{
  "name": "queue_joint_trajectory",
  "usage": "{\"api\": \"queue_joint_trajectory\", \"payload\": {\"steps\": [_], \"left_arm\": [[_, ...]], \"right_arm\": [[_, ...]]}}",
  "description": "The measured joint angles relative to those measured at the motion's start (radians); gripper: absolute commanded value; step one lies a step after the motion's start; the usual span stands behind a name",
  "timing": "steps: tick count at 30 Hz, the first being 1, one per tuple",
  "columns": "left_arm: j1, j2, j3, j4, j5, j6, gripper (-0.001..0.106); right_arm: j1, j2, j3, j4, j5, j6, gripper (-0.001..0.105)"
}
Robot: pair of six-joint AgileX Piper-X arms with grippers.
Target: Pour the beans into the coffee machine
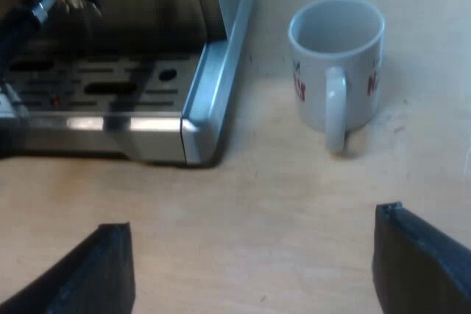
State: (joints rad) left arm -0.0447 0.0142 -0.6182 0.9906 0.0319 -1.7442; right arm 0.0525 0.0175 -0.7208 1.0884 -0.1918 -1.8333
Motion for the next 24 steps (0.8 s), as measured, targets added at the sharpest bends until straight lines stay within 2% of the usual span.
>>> {"api": "queue_joint_trajectory", "payload": {"steps": [6, 11, 24], "left_arm": [[0.0, 0.066, -0.024, 0.0, 0.003, 0.0, 0.079], [-0.014, 0.13, -0.03, -0.014, 0.005, 0.0, 0.079], [-0.025, 0.238, -0.032, -0.09, 0.007, 0.0, 0.079]], "right_arm": [[0.0, 0.085, -0.087, 0.001, -0.02, 0.0, 0.069], [0.0, 0.184, -0.158, -0.005, -0.128, 0.0, 0.069], [0.0, 0.352, -0.191, -0.203, -0.329, -0.014, 0.069]]}}
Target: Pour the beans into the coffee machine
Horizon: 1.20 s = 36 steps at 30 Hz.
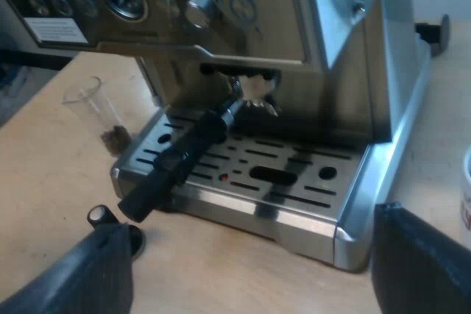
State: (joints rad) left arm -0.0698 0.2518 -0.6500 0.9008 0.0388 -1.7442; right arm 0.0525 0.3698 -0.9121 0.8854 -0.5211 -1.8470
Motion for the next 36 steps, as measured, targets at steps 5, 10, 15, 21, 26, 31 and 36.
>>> {"api": "queue_joint_trajectory", "payload": {"steps": [5, 10, 15, 21, 26, 31, 36], "left_arm": [[0.0, 0.022, -0.001, -0.016, 0.007, 0.0, 0.079], [0.0, 0.04, -0.001, -0.028, 0.025, 0.0, 0.079], [0.0, 0.043, -0.001, -0.034, 0.027, 0.0, 0.079], [0.0, 0.043, -0.001, -0.039, 0.027, 0.0, 0.079], [0.0, 0.044, 0.027, -0.044, 0.027, 0.0, 0.079], [0.0, 0.044, 0.053, -0.072, 0.029, 0.0, 0.079], [0.0, 0.044, 0.068, -0.092, 0.029, 0.0, 0.079]], "right_arm": [[0.0, 0.057, 0.0, -0.074, -0.074, 0.0, 0.069], [0.004, 0.102, 0.0, -0.124, -0.118, 0.0, 0.069], [0.079, 0.141, 0.0, -0.134, -0.12, -0.046, 0.069], [0.172, 0.174, 0.0, -0.134, -0.059, -0.067, 0.069], [0.243, 0.215, 0.0, -0.134, -0.034, -0.069, 0.069], [0.312, 0.262, 0.0, -0.144, 0.002, -0.069, 0.069], [0.38, 0.317, 0.0, -0.204, 0.036, -0.069, 0.069]]}}
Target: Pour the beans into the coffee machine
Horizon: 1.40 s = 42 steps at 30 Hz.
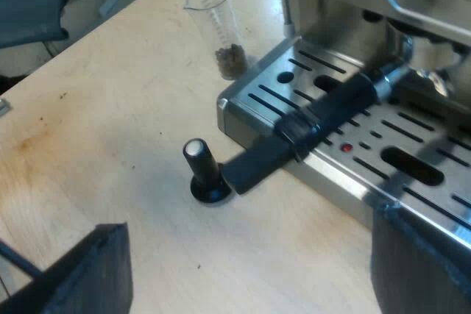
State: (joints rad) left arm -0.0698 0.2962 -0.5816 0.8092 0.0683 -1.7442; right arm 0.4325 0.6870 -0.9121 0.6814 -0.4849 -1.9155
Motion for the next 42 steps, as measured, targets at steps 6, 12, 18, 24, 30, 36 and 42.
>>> {"api": "queue_joint_trajectory", "payload": {"steps": [6, 12, 18, 24, 30, 36, 42], "left_arm": [[0.0, 0.001, 0.007, -0.004, 0.004, 0.0, 0.079], [0.0, 0.001, 0.037, -0.035, 0.006, 0.0, 0.079], [0.0, 0.002, 0.067, -0.06, 0.011, 0.0, 0.079], [0.0, 0.002, 0.12, -0.129, 0.015, 0.0, 0.079], [0.0, 0.003, 0.172, -0.189, 0.015, 0.0, 0.079], [0.0, 0.005, 0.281, -0.349, 0.017, 0.0, 0.079], [0.0, 0.005, 0.376, -0.469, 0.017, 0.0, 0.079]], "right_arm": [[0.054, 0.057, 0.0, -0.051, 0.038, 0.0, 0.069], [0.059, 0.094, 0.0, -0.059, 0.041, 0.0, 0.069], [0.059, 0.094, 0.0, -0.067, 0.044, 0.0, 0.069], [0.059, 0.094, 0.0, -0.067, 0.044, 0.0, 0.069], [0.059, 0.094, 0.0, -0.067, 0.044, 0.0, 0.069], [0.059, 0.094, 0.0, -0.067, 0.044, 0.0, 0.069], [0.059, 0.094, 0.0, -0.067, 0.044, 0.0, 0.069]]}}
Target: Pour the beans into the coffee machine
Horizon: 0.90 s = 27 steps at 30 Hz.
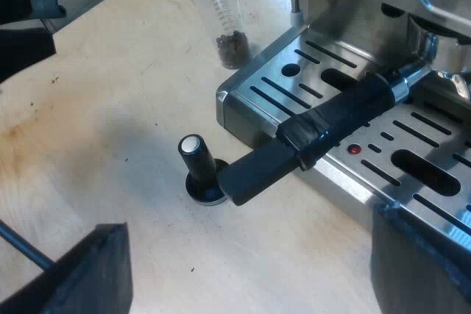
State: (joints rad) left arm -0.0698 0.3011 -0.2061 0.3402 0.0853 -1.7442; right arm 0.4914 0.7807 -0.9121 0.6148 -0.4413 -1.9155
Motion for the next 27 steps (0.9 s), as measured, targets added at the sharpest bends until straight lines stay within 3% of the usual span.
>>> {"api": "queue_joint_trajectory", "payload": {"steps": [8, 15, 19, 27], "left_arm": [[0.0, 0.0, 0.082, -0.112, -0.006, 0.0, 0.079], [0.0, 0.028, 0.098, -0.212, -0.02, 0.0, 0.083], [0.0, 0.112, 0.098, -0.277, 0.013, -0.014, 0.094], [0.0, 0.375, 0.098, -0.495, 0.018, -0.025, 0.093]], "right_arm": [[0.0, 0.0, 0.0, 0.0, 0.0, 0.0, 0.069], [0.0, 0.0, 0.0, 0.0, 0.0, 0.0, 0.069], [0.0, 0.0, 0.0, 0.0, 0.0, 0.0, 0.069], [0.0, 0.0, 0.0, -0.001, 0.0, 0.0, 0.069]]}}
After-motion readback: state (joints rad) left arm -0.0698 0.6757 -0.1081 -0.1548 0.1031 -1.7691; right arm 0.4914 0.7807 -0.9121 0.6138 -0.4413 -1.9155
